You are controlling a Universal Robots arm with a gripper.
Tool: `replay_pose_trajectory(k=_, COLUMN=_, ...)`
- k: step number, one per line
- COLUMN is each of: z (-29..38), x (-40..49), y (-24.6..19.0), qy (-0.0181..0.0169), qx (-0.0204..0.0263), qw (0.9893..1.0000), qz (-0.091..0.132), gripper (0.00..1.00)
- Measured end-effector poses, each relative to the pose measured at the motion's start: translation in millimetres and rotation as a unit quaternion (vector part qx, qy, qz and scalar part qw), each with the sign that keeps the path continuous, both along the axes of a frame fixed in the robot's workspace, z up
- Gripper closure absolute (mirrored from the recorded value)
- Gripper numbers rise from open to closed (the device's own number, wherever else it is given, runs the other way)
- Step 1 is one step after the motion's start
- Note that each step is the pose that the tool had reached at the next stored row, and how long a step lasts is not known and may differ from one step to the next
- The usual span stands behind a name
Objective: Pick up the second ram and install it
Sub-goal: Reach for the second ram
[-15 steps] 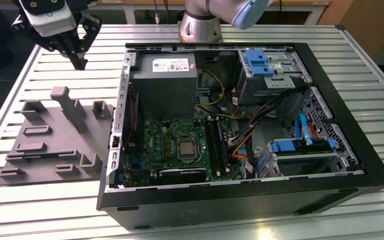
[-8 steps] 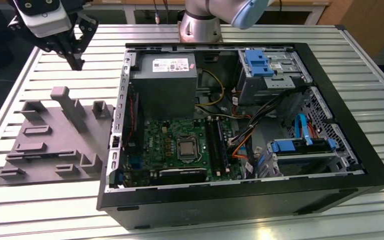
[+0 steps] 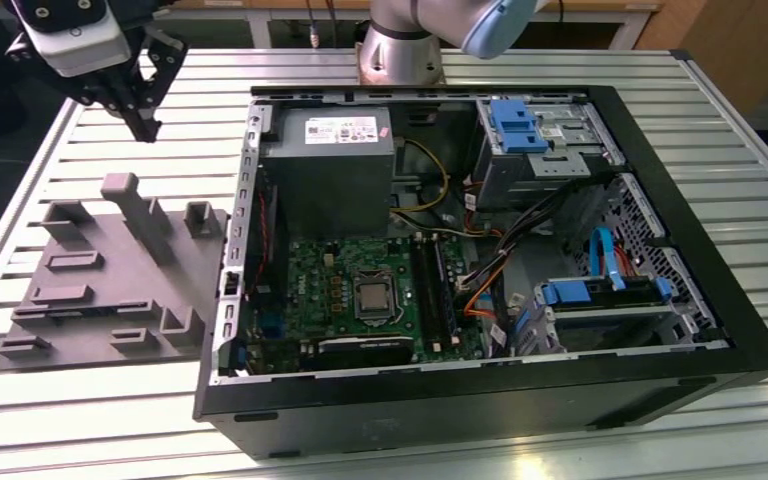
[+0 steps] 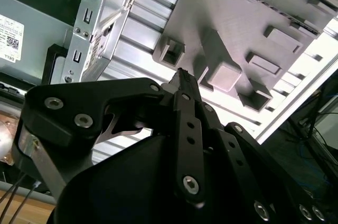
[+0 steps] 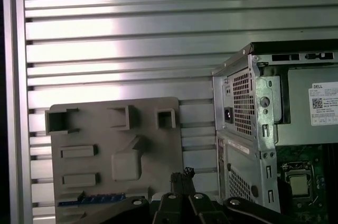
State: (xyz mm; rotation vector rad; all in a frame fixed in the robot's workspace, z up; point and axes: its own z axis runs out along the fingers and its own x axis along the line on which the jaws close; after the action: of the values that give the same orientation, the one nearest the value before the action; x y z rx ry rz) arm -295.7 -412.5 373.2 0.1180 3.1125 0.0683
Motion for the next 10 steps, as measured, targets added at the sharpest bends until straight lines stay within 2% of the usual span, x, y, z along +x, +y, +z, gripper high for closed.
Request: replay_pose_trajectory(k=10, z=-0.8, x=-7.0, y=-0.6, qy=0.0, qx=0.0, qw=1.0, qz=0.0, gripper=0.89)
